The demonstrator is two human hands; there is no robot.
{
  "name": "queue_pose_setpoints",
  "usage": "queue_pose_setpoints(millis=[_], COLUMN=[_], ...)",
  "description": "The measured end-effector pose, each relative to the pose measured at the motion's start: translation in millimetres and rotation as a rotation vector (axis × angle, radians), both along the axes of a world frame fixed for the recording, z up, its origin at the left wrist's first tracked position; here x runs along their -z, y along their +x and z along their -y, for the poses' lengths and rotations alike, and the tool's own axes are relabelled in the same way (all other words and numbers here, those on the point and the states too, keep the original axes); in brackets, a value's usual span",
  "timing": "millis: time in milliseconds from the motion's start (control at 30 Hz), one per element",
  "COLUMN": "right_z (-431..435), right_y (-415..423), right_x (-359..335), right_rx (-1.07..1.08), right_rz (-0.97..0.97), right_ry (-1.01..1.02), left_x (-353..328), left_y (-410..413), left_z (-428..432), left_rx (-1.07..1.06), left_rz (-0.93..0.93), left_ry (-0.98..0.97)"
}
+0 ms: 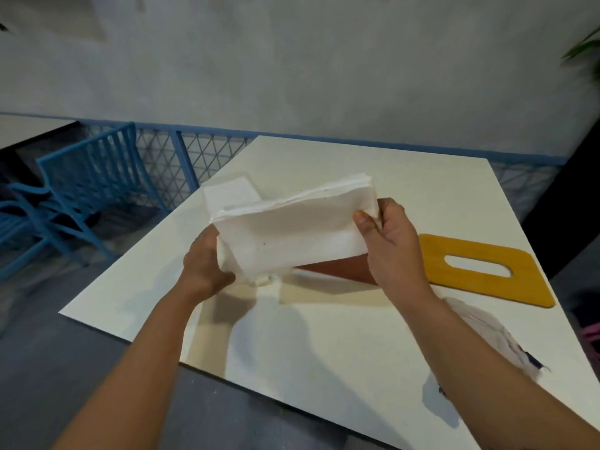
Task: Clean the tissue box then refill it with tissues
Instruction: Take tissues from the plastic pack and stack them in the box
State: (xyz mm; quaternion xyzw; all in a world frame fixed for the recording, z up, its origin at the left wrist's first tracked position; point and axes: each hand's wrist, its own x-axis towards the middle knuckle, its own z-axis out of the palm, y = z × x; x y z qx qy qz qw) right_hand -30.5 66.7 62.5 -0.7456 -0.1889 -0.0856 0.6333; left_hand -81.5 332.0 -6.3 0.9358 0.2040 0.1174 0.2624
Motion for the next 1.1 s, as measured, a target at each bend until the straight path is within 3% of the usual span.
queue_pose_setpoints(millis=[233, 433, 567, 833, 1100], right_z=[24.8, 37.0, 48.6, 52.8, 43.5], right_y=[-1.4, -16.7, -31.6, -44.7, -44.6], right_x=[38.4, 60.6, 73.4, 80.6, 74.8], right_rx=[-0.045, -0.152, -0.2, -0.068, 0.014], right_rz=[-0.158, -0.255, -0.305, -0.342, -0.357], right_ry=[0.2, 0.277, 0.27, 0.074, 0.126], left_x=[-30.3, -20.6, -8.0, 10.6, 9.6], left_y=[-29.0, -19.3, -22.3, -24.9, -20.5], left_z=[39.9, 71.5, 77.7, 76.8, 78.3], left_rx=[0.298, 0.236, 0.128, 0.194, 0.19], left_rz=[0.101, 0.309, 0.302, 0.188, 0.197], left_ry=[-0.599, -0.855, -0.893, -0.914, -0.939])
